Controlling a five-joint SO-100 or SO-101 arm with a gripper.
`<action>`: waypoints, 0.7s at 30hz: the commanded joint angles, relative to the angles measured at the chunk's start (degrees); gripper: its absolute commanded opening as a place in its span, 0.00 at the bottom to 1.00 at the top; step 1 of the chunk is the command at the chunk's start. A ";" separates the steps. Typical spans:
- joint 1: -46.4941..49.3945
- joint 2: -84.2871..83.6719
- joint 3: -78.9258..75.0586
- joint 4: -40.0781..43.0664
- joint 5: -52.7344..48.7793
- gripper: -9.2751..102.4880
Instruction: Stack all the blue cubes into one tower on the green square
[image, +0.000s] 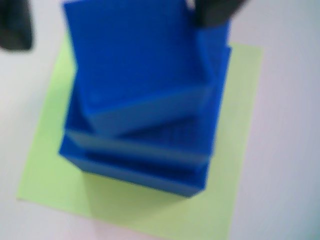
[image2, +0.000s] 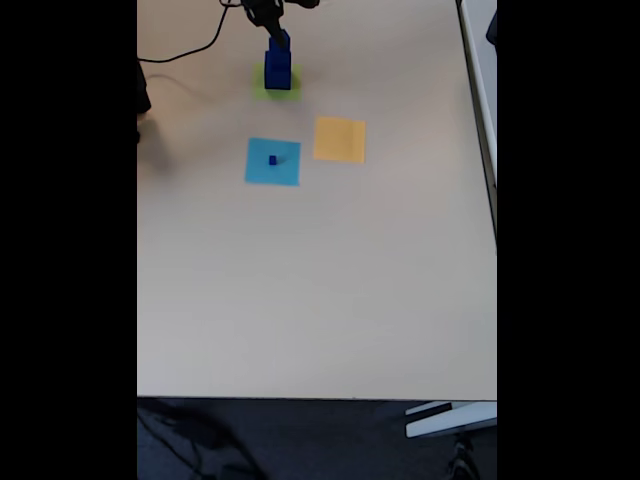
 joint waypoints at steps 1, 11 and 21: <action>0.35 0.62 -3.43 0.00 -0.44 0.22; 0.62 0.35 -3.43 -0.09 -0.79 0.21; 0.97 0.35 -3.43 -0.09 -1.41 0.19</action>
